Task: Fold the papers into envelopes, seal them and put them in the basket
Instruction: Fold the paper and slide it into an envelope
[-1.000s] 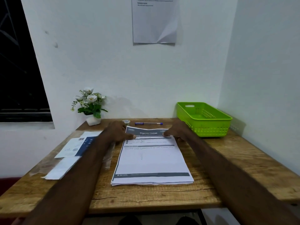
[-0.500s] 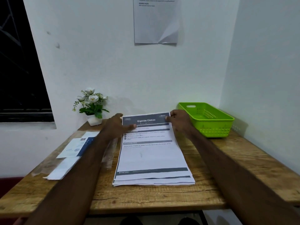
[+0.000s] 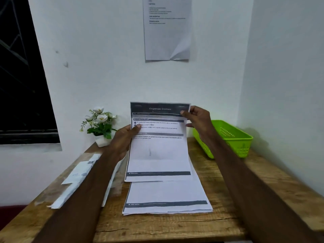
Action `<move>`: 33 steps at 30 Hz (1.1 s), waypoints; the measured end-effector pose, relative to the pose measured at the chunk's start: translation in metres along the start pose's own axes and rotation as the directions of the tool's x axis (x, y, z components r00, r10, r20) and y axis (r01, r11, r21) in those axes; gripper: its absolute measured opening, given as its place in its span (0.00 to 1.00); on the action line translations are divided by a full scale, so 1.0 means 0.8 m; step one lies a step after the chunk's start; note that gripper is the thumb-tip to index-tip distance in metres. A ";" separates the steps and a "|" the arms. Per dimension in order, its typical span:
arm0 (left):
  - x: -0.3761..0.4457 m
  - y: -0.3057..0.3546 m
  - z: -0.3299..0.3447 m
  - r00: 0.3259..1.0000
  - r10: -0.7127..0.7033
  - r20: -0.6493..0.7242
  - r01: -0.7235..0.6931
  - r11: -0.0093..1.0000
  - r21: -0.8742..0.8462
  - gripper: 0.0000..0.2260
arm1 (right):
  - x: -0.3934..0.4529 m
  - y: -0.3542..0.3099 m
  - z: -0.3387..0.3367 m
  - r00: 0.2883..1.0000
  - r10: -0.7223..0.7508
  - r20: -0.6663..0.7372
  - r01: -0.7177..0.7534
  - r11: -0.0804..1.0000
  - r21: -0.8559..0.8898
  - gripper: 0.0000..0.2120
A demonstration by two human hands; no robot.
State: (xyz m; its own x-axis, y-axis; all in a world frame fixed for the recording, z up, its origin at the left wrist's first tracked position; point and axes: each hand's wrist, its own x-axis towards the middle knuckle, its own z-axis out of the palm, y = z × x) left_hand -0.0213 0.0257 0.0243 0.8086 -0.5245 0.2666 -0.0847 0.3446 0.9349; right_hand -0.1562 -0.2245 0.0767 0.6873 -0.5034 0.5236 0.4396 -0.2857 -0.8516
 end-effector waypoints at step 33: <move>-0.002 0.012 0.007 0.994 -0.103 0.039 0.109 0.965 -0.240 0.30 | -0.028 0.025 -0.005 0.920 -0.354 0.168 0.391 0.801 -0.454 0.28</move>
State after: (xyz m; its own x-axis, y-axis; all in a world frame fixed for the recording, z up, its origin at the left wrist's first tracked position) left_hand -0.0266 0.0256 0.0338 0.7899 -0.5868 0.1781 0.1459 0.4620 0.8748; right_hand -0.1652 -0.2226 0.0477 0.5743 -0.2249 0.7872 0.3579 -0.7959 -0.4884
